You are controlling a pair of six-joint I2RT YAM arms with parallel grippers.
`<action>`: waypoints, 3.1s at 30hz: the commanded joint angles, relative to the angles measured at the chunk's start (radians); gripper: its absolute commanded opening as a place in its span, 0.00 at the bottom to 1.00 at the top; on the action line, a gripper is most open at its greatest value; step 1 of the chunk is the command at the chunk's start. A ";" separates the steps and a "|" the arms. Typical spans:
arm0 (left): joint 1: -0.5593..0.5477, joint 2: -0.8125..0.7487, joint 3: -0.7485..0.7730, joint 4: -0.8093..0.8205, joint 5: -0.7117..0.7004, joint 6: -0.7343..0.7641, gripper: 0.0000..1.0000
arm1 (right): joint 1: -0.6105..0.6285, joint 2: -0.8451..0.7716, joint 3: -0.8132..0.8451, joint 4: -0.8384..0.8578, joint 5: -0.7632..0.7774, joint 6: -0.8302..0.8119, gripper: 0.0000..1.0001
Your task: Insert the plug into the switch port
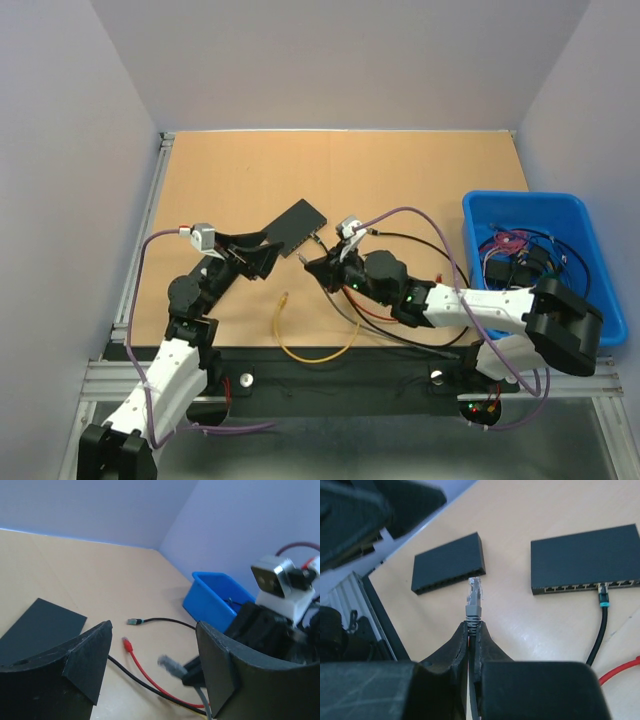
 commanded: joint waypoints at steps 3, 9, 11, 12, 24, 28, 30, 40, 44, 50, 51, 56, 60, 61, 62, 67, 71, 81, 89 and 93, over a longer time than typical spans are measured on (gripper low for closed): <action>-0.007 -0.010 -0.051 0.246 0.149 -0.080 0.77 | -0.109 -0.111 -0.030 0.120 -0.156 0.078 0.00; -0.008 0.024 -0.064 0.346 0.189 -0.133 0.69 | -0.152 -0.103 -0.029 0.162 -0.262 0.118 0.00; -0.011 0.039 -0.062 0.364 0.190 -0.150 0.68 | -0.153 -0.091 -0.027 0.174 -0.274 0.121 0.00; -0.011 0.053 -0.061 0.376 0.187 -0.164 0.68 | -0.153 -0.086 -0.026 0.177 -0.277 0.120 0.00; -0.074 0.188 0.002 0.364 0.148 -0.196 0.64 | -0.152 -0.059 -0.006 0.181 -0.254 0.075 0.00; -0.088 0.188 0.051 0.245 0.097 -0.176 0.60 | -0.126 -0.044 0.003 0.130 -0.082 -0.001 0.00; -0.103 0.202 0.089 0.153 0.048 -0.156 0.59 | -0.109 -0.018 0.020 0.101 0.003 -0.033 0.00; -0.163 0.366 0.208 -0.051 -0.118 -0.120 0.58 | -0.057 0.013 0.052 0.078 0.208 -0.115 0.00; -0.179 0.464 0.231 -0.048 -0.112 -0.124 0.57 | -0.053 0.019 0.060 0.073 0.215 -0.117 0.01; -0.218 0.497 0.232 0.013 -0.112 -0.144 0.57 | -0.049 0.024 0.059 0.072 0.219 -0.106 0.00; -0.220 0.489 0.229 0.015 -0.118 -0.146 0.57 | -0.049 0.022 0.057 0.072 0.220 -0.104 0.00; -0.225 0.440 0.217 0.013 -0.132 -0.149 0.57 | -0.049 0.036 0.074 0.044 0.243 -0.094 0.00; -0.226 0.435 0.212 0.013 -0.132 -0.153 0.57 | -0.047 0.052 0.091 0.021 0.232 -0.080 0.00; -0.225 0.438 0.211 0.015 -0.133 -0.153 0.57 | -0.047 0.052 0.091 0.021 0.226 -0.075 0.00; -0.226 0.443 0.211 0.018 -0.130 -0.155 0.57 | -0.046 0.052 0.091 0.021 0.222 -0.072 0.00; -0.232 0.487 0.200 0.067 -0.129 -0.161 0.57 | -0.041 0.039 0.089 0.021 0.203 -0.057 0.00; -0.238 0.518 0.172 0.149 -0.136 -0.182 0.56 | -0.040 0.033 0.083 0.024 0.183 -0.044 0.00; -0.269 0.565 0.152 0.248 -0.164 -0.204 0.34 | -0.038 0.044 0.074 0.044 0.154 -0.023 0.00; -0.271 0.564 0.153 0.251 -0.146 -0.190 0.00 | -0.038 0.044 0.072 0.050 0.200 -0.009 0.00; -0.271 0.533 0.139 0.249 -0.144 -0.153 0.00 | -0.038 0.001 0.071 0.015 0.260 0.003 0.52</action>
